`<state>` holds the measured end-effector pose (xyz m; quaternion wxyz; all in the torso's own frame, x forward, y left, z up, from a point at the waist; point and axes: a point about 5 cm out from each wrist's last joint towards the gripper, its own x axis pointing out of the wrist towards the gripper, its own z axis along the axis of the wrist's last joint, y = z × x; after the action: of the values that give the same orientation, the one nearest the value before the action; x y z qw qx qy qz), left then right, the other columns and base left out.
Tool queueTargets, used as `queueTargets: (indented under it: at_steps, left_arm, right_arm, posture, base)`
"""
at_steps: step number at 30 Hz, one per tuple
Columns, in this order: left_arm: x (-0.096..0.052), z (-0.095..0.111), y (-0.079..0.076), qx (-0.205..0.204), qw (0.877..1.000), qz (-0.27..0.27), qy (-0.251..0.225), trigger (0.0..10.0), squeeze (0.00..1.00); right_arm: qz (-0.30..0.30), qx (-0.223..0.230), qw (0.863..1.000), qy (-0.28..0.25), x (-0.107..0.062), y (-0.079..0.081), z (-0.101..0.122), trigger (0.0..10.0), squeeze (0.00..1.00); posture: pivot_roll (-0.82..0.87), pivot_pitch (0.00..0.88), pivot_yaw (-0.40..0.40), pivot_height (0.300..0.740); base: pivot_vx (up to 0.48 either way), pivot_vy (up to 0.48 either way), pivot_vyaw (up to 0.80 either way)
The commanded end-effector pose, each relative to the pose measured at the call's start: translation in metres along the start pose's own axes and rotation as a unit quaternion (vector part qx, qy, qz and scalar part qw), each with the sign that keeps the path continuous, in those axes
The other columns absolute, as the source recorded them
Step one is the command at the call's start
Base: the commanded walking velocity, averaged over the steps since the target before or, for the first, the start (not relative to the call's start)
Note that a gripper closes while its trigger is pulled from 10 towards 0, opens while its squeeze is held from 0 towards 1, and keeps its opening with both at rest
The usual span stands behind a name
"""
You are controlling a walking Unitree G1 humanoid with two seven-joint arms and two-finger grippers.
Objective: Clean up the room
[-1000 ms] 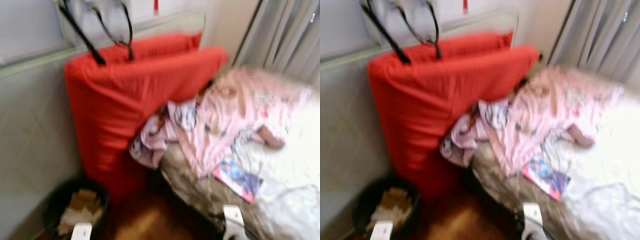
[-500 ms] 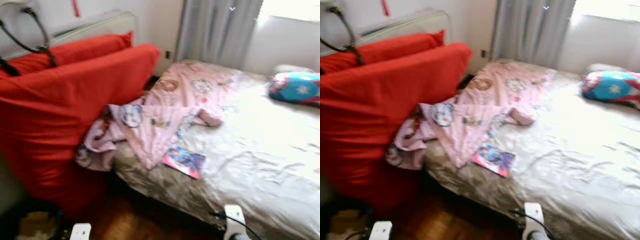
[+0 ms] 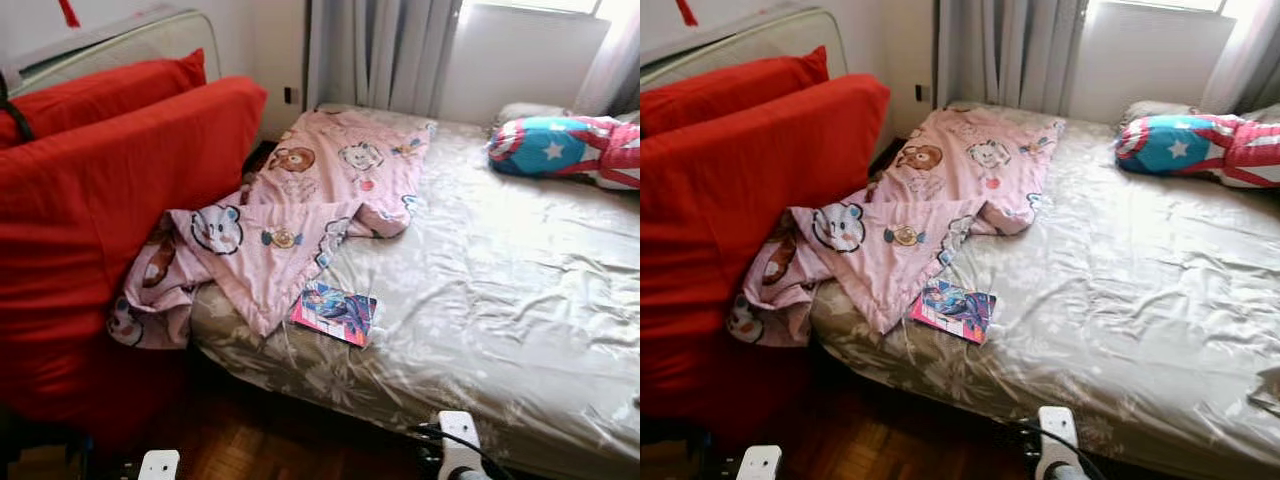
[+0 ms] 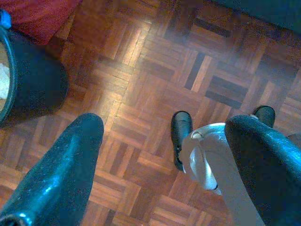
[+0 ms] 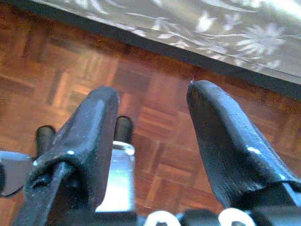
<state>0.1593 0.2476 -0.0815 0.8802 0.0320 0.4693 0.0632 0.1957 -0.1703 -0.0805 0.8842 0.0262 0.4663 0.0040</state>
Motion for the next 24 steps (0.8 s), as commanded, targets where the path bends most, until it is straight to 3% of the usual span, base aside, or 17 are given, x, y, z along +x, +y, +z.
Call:
queueTargets:
  at_steps: [1,5,20,21,24]
  left_arm:
    - [0.0097,0.0398,-0.0459,-0.029,0.999,-0.020,-0.036,10.0,0.00]
    - [0.0097,0.0399,-0.0461,-0.033,0.999,-0.019,-0.036,10.0,0.00]
    - [0.0095,0.0382,-0.0473,-0.042,0.998,-0.021,-0.036,10.0,0.00]
    - [0.0095,0.0380,-0.0474,-0.041,0.998,-0.022,-0.036,10.0,0.00]
    - [0.0093,0.0372,-0.0477,-0.040,0.998,-0.022,-0.036,10.0,0.00]
  right_arm:
    - [-0.027,0.106,0.993,-0.040,-0.0017,-0.0147,0.0071,10.0,0.00]
    - [-0.024,0.091,0.995,-0.041,-0.0018,-0.0151,0.0083,10.0,0.00]
    - [-0.020,0.079,0.996,-0.039,-0.0020,-0.0158,0.0075,10.0,0.00]
    - [-0.024,0.096,0.994,-0.039,-0.0021,-0.0157,0.0063,10.0,0.00]
    - [-0.023,0.088,0.995,-0.037,-0.0022,-0.0161,0.0055,10.0,0.00]
  posture:
    - [-0.06,0.000,-0.050,0.740]
    - [-0.06,0.000,-0.052,0.740]
    - [-0.06,0.000,-0.054,0.740]
    - [-0.06,0.000,-0.055,0.740]
    - [-0.06,0.000,-0.059,0.740]
  base:
    - [0.000,0.000,0.00]
    - [0.000,0.000,0.00]
    - [0.000,0.000,0.77]
    - [0.000,0.000,0.00]
    - [0.000,0.000,0.00]
